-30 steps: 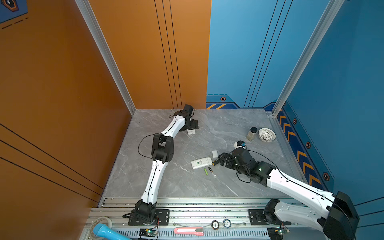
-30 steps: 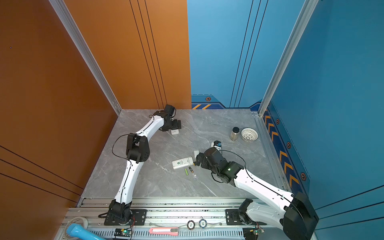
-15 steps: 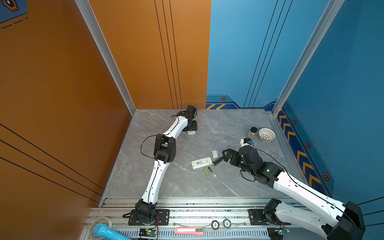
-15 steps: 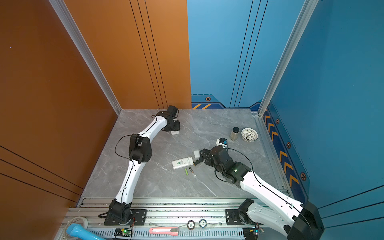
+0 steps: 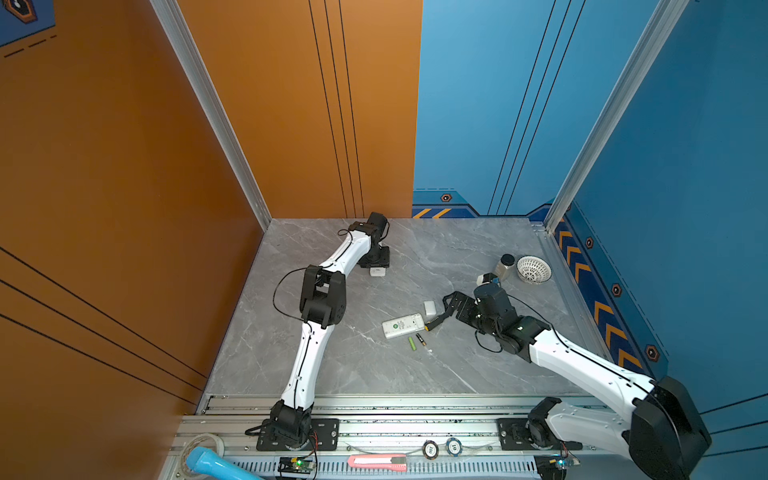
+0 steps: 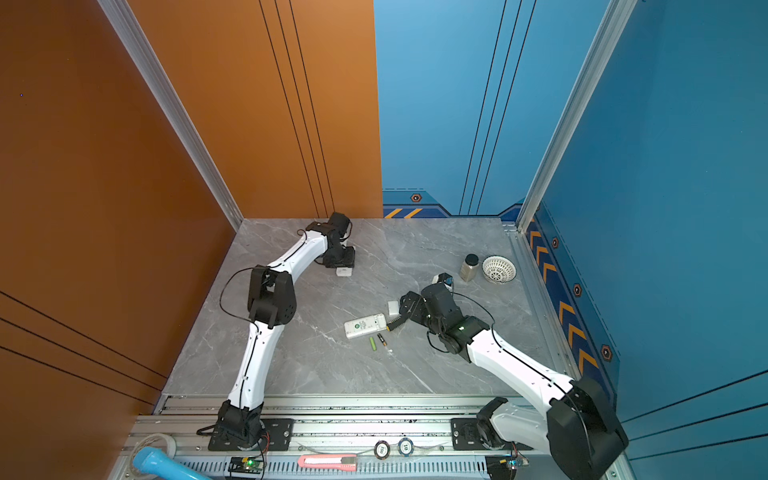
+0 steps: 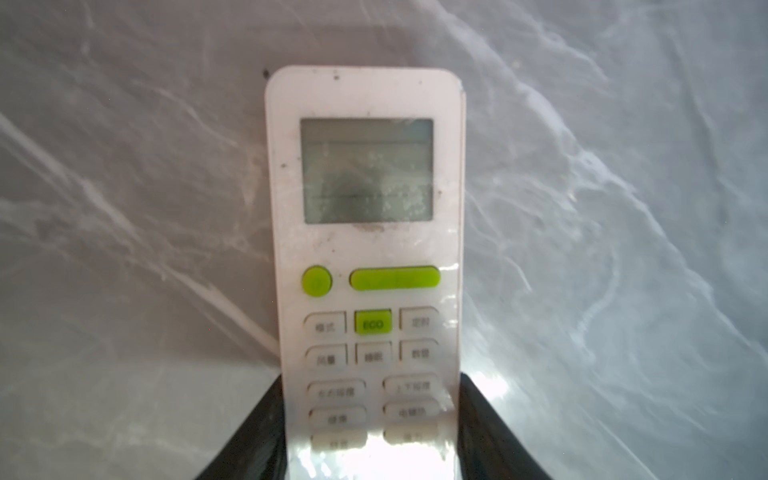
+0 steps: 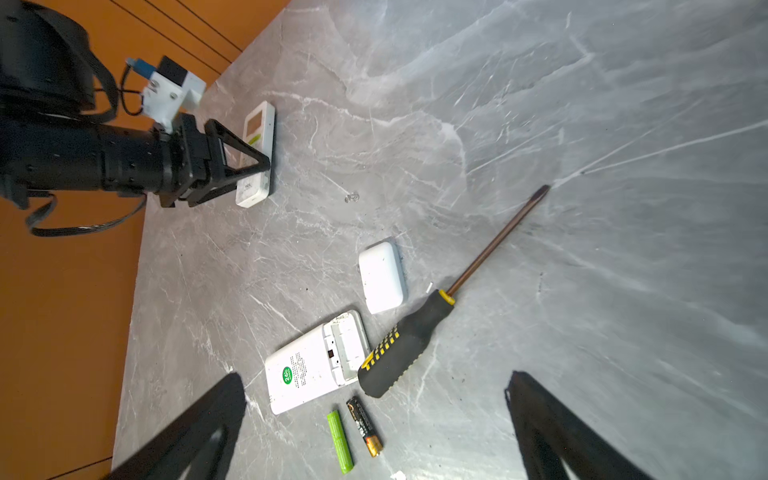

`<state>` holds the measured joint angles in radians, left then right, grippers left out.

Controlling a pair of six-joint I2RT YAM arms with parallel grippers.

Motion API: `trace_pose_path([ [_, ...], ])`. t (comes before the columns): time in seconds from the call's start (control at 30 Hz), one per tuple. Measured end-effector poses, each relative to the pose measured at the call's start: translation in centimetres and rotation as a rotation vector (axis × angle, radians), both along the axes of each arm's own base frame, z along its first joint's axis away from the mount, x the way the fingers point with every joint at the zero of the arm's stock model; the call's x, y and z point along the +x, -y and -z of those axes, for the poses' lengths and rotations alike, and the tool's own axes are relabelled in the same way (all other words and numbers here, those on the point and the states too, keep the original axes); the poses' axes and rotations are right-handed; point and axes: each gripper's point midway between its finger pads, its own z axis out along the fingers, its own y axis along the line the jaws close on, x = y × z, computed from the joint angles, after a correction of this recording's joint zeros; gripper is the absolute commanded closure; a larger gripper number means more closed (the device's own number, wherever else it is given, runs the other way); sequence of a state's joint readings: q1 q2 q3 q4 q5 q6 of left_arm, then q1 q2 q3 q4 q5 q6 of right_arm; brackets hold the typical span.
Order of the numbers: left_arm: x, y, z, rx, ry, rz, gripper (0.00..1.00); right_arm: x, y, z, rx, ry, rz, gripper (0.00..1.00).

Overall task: Unload the batteries from the remote control
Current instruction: 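Reach the left gripper to the other white remote and grasp it, then lift the white remote with the left gripper while the right grasps its edge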

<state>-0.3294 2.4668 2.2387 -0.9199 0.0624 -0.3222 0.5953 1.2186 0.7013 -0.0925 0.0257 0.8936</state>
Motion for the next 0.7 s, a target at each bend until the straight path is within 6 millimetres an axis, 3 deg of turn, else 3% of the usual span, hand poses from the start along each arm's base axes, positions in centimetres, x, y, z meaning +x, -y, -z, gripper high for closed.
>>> trace_pose_path([
  [0.37,-2.0,3.3,-11.9,-0.443,0.145,-0.097,0.62,4.3,-9.3,-3.7,0.13,0.192,-0.201,0.08],
  [0.5,-3.2,4.0,-13.4,-0.559,0.122,-0.164,0.62,6.0,-11.7,-4.3,0.138,0.256,-0.24,0.11],
  [0.7,-5.4,4.8,-13.0,-0.617,0.06,-0.24,0.63,8.4,-13.6,-5.2,0.166,0.308,-0.249,0.19],
])
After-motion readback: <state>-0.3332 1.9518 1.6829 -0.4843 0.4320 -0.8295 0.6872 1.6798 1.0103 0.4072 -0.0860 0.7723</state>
